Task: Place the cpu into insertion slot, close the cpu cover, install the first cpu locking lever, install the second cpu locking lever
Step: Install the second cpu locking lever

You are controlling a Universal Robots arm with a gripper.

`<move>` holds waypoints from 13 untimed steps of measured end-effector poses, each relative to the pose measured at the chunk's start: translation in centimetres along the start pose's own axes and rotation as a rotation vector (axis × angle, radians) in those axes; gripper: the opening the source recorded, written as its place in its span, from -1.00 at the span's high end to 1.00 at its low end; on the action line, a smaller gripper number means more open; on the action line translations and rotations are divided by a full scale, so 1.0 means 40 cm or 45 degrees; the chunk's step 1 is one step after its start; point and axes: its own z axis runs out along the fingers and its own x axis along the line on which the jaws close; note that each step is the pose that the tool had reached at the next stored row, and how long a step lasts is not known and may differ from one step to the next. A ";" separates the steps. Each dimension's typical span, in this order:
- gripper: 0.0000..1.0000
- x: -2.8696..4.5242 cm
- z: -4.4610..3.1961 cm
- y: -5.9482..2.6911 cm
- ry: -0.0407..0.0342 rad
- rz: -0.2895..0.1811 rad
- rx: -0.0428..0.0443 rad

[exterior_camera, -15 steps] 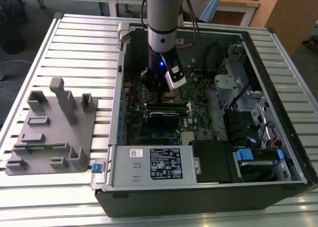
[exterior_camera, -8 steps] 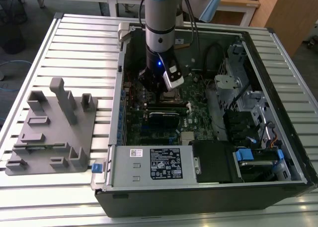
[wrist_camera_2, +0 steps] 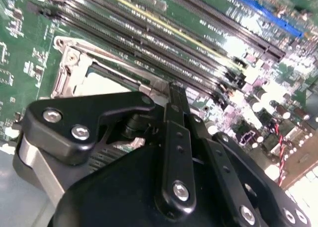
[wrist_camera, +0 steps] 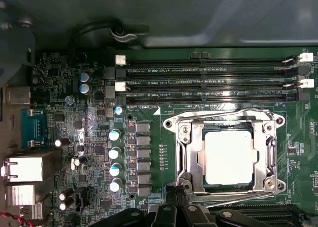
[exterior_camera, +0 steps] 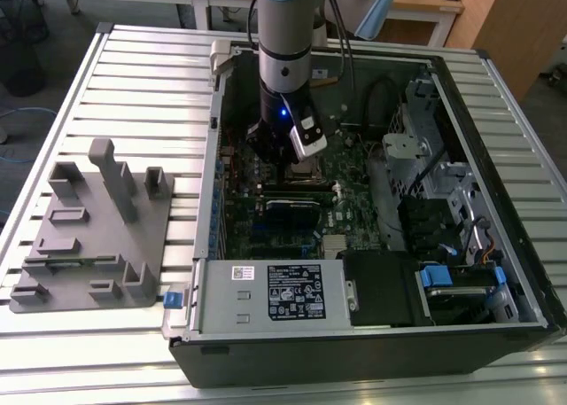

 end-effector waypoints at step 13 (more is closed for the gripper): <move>0.79 -0.001 -0.025 0.000 0.0004 0.000 0.001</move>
